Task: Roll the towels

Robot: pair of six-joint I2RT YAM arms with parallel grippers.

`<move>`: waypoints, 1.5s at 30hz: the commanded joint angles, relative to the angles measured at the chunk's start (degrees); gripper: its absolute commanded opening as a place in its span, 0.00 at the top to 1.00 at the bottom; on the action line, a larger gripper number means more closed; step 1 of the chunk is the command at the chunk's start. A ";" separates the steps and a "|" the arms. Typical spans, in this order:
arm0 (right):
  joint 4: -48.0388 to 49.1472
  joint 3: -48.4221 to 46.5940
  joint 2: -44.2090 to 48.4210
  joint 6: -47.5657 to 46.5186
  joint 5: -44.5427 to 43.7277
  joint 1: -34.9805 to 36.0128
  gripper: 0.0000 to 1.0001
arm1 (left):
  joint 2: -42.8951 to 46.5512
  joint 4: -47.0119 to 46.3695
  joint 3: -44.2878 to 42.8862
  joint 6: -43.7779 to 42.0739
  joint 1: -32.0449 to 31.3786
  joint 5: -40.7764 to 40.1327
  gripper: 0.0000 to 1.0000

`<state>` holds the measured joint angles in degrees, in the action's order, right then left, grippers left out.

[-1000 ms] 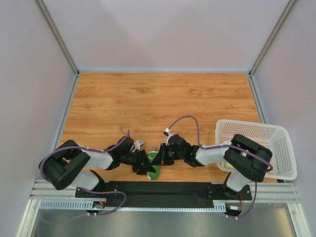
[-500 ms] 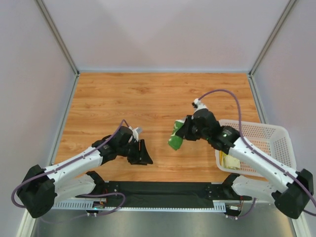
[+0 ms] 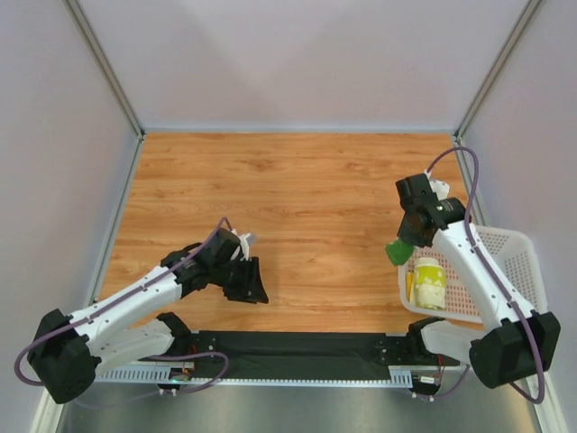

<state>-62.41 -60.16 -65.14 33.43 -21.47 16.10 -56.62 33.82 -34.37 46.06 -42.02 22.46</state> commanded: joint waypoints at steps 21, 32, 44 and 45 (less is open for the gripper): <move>12.93 10.07 -12.82 -3.98 35.11 -17.33 1.00 | 4.15 7.22 -0.96 -4.93 -0.26 -4.00 0.53; 17.05 13.40 -12.79 -4.61 53.83 -22.70 1.00 | 3.54 6.43 -1.22 -5.02 -0.17 -5.49 0.53; 35.78 12.62 -14.92 8.40 70.08 -10.05 1.00 | 4.50 9.68 -5.18 -5.63 -0.08 -9.18 0.53; 35.17 9.74 -15.01 8.32 69.29 -9.08 1.00 | 4.59 9.94 -5.44 -5.37 -0.08 -9.53 0.53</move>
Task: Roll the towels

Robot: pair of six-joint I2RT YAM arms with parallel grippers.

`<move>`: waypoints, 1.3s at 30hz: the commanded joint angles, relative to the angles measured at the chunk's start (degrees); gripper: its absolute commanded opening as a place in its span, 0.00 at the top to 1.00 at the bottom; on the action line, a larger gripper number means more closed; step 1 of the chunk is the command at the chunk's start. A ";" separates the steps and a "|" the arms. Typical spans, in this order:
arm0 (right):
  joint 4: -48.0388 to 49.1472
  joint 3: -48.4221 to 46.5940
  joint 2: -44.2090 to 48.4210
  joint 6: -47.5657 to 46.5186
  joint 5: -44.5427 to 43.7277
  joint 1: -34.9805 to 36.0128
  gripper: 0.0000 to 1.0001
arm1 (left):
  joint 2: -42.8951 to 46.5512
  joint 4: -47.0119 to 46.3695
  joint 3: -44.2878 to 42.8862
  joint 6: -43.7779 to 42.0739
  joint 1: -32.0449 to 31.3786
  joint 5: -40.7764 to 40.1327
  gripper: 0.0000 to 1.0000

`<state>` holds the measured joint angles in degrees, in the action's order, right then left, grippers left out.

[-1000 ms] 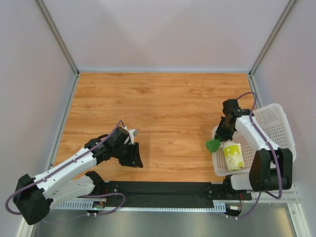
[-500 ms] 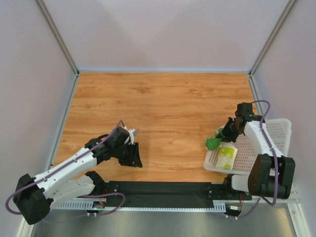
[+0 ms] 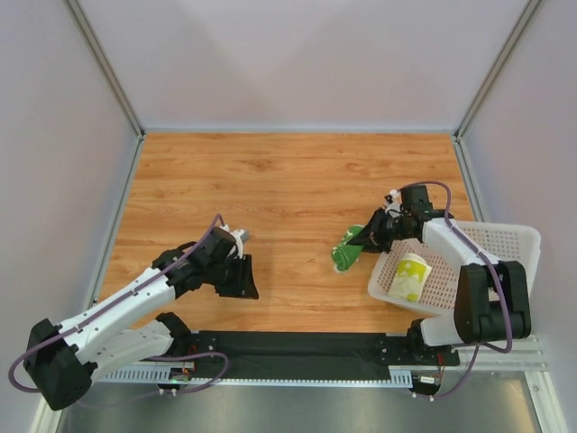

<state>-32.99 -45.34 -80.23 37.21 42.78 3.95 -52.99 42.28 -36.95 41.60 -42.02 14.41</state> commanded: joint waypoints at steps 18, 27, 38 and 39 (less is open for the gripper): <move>-30.02 -29.71 24.41 -5.66 -36.35 -7.90 1.00 | -22.48 -11.17 -24.88 -8.90 -5.08 3.78 0.48; -34.85 -37.79 30.21 -3.55 -41.20 -8.60 1.00 | -49.91 -19.85 -48.54 -8.82 -11.94 5.26 0.43; -37.05 -37.10 36.10 -1.88 -37.52 -8.60 1.00 | -67.58 -23.74 -66.05 -5.48 -18.18 6.07 0.26; -37.23 -37.10 36.37 -1.97 -37.34 -8.60 1.00 | -68.55 -22.52 -68.58 -5.48 -18.53 5.80 0.26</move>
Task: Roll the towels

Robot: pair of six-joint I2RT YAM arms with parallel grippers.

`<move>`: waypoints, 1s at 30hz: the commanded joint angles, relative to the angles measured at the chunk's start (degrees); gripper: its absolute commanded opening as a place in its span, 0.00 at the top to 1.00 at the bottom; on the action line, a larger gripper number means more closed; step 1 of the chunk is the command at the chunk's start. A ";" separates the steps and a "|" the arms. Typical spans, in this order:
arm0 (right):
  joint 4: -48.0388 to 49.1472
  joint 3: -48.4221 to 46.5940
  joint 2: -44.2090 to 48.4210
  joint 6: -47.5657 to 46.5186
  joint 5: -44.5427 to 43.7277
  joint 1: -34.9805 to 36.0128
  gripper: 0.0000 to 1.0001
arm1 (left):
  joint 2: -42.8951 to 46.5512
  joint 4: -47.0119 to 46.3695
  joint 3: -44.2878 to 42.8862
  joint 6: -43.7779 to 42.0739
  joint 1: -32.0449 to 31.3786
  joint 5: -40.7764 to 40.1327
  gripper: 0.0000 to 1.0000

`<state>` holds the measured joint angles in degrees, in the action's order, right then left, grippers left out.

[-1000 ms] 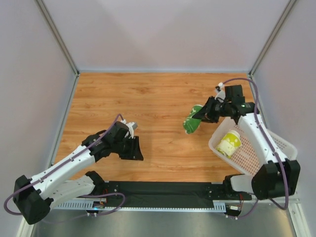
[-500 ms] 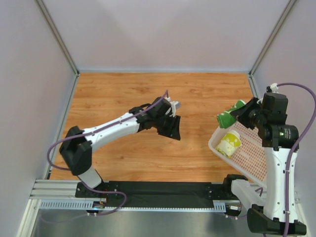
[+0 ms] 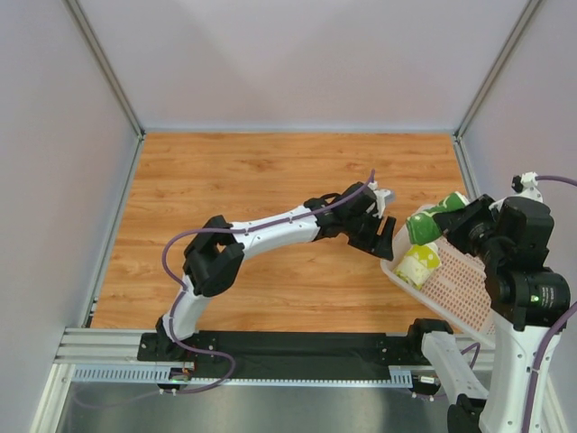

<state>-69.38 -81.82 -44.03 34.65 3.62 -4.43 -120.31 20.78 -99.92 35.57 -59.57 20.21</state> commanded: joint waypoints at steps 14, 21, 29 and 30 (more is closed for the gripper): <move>-2.86 -2.03 0.70 -0.90 3.76 -0.23 1.00 | -12.32 7.70 -16.01 1.34 -3.09 -3.42 0.72; -0.32 0.60 0.96 -1.17 7.18 -0.23 1.00 | -4.87 8.84 -9.26 0.99 -1.96 -8.69 0.98; 22.56 22.97 3.77 1.71 31.23 -0.23 1.00 | 13.07 12.08 14.45 2.92 3.84 -15.98 0.99; 26.37 25.55 3.78 2.78 33.54 -0.23 1.00 | 16.39 12.53 16.49 3.01 5.07 -16.34 0.99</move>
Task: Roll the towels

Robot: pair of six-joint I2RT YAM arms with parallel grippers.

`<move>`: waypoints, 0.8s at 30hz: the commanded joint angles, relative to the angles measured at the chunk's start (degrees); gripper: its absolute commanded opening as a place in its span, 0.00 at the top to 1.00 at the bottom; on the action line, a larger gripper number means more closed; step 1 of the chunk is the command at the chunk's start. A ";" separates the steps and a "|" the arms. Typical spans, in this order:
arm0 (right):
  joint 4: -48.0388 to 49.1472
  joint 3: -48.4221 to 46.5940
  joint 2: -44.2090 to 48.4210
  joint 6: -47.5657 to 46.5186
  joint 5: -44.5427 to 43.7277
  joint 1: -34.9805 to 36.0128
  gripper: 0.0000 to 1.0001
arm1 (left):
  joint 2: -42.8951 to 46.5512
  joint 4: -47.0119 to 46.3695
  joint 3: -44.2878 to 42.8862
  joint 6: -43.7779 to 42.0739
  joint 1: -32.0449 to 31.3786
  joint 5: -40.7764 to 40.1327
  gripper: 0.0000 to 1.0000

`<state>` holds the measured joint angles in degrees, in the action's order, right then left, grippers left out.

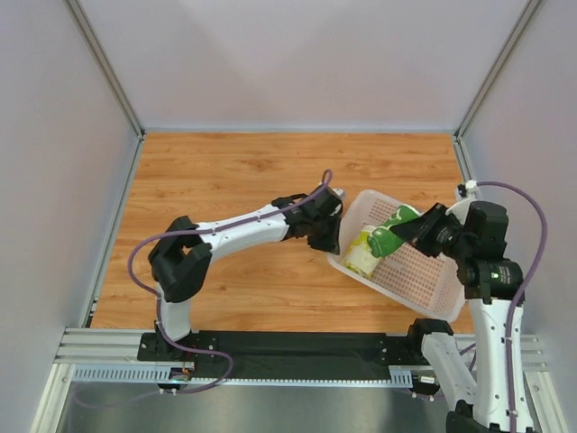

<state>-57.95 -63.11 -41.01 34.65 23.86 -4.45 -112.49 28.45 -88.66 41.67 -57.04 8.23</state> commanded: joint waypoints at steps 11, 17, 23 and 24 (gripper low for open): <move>48.54 21.98 -21.08 3.67 27.47 9.08 1.00 | 26.51 12.95 24.85 2.27 9.83 -9.99 0.99; 57.42 26.81 -29.91 2.52 22.47 20.86 1.00 | 28.90 13.39 29.16 4.21 11.77 -9.99 1.00; 65.41 32.25 -33.07 2.18 21.32 22.47 1.00 | 29.60 13.65 30.65 3.86 13.09 -9.28 1.00; 67.16 33.48 -33.69 2.35 21.41 22.47 1.00 | 29.61 13.57 30.65 3.94 13.26 -9.11 1.00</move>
<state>-0.84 -31.79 -74.15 38.11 45.95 17.93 -84.53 38.83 -58.87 44.77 -44.56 1.23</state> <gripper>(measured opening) 0.147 0.222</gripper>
